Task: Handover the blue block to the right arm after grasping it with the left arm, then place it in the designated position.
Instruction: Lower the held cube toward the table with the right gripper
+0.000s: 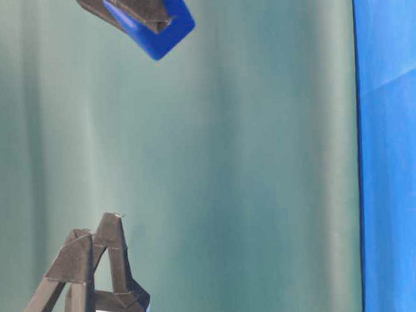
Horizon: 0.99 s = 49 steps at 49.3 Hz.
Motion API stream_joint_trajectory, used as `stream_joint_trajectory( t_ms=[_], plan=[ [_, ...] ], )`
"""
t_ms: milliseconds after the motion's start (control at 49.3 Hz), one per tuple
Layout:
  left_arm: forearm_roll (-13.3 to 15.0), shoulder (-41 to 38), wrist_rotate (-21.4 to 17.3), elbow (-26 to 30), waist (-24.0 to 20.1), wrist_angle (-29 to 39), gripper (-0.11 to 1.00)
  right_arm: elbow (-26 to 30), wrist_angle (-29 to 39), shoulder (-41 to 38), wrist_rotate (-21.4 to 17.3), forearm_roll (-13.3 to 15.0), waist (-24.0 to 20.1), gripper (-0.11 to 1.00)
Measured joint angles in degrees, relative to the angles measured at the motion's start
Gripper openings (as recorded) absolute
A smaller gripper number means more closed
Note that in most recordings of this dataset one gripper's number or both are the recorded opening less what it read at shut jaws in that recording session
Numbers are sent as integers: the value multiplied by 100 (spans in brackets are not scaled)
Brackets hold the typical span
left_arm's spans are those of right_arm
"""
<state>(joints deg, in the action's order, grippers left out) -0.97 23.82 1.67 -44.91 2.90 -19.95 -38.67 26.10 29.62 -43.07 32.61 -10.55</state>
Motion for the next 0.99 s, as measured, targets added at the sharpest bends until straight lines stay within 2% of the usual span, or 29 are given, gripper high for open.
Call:
stream_joint_trajectory(
  t_ms=[994],
  plan=[
    [-9,0,0,0,0,9,93,-9,26,-132,9,0,0,53]
  ],
)
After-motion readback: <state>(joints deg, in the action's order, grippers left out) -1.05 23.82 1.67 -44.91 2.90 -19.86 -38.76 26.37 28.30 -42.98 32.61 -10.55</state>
